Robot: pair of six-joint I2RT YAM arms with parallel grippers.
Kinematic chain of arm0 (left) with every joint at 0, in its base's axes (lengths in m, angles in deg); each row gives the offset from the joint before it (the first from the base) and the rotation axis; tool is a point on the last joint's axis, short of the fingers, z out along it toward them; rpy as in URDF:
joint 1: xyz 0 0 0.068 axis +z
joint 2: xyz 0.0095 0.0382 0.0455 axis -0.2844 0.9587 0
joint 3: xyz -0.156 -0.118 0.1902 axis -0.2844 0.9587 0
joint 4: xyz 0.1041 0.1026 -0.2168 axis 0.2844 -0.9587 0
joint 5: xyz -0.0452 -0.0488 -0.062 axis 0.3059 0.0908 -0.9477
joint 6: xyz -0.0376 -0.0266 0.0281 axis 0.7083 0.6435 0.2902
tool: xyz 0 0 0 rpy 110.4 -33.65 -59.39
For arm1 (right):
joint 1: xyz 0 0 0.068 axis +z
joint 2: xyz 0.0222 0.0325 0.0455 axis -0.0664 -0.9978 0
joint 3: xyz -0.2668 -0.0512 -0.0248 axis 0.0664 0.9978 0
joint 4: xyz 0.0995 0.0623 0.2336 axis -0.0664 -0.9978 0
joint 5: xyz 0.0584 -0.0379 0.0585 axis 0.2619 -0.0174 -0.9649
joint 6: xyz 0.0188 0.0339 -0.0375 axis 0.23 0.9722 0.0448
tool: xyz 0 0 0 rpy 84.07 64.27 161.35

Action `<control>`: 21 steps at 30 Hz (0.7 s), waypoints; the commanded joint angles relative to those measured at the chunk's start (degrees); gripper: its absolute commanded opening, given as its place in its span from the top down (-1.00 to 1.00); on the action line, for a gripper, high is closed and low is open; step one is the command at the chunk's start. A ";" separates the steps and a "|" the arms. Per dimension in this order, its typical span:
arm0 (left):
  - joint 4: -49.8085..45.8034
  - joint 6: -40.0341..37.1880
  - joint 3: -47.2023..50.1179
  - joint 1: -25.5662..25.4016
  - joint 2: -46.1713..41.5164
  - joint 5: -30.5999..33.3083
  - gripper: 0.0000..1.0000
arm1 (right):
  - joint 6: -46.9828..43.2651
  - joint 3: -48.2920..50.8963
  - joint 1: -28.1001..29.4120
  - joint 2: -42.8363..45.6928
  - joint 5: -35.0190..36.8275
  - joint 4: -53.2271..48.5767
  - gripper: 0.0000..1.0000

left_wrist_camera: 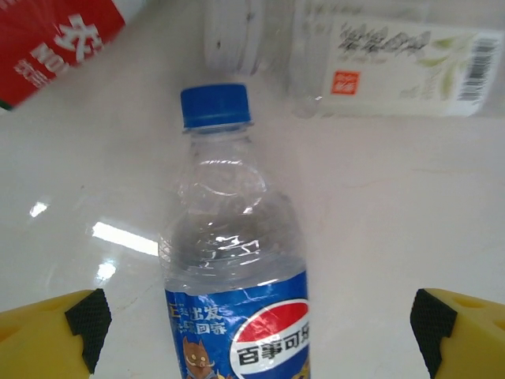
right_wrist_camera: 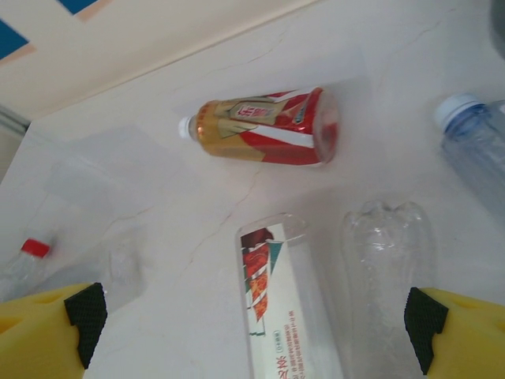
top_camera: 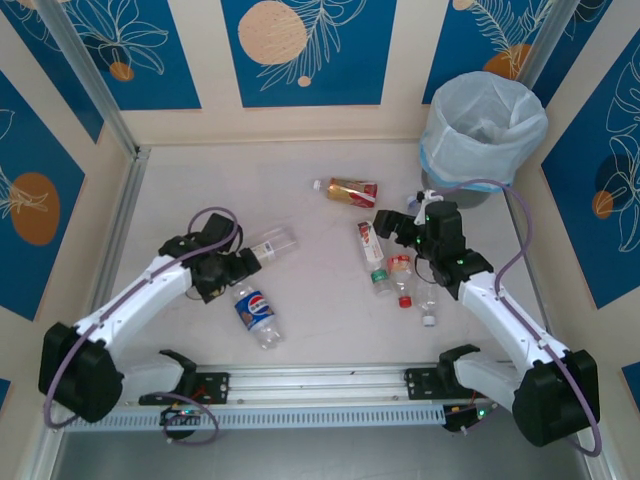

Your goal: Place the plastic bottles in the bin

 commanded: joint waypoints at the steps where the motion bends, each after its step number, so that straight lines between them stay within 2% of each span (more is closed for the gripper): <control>1: -2.52 0.62 -0.02 -0.63 1.68 0.07 -0.98 | -3.32 -0.35 1.48 0.82 1.21 1.14 -0.99; 4: -1.84 3.55 2.35 -0.62 1.51 2.40 -0.98 | -4.66 -0.77 2.43 0.78 1.39 1.07 -0.98; 8: 6.20 8.07 8.43 -1.05 0.46 -1.05 -0.98 | -5.25 -1.04 3.06 0.76 1.30 1.10 -0.99; 13: 6.64 4.97 7.66 -1.09 3.75 0.62 -0.95 | -4.91 -0.99 3.66 0.60 1.85 1.10 -0.99; 16: 8.65 3.19 7.61 -1.10 5.76 -0.77 -0.95 | -5.08 -1.13 4.15 0.29 2.00 1.18 -0.99; 21: 11.08 4.67 8.35 -1.10 6.43 -1.60 -0.92 | -5.16 -1.37 4.80 -0.15 3.30 0.71 -0.99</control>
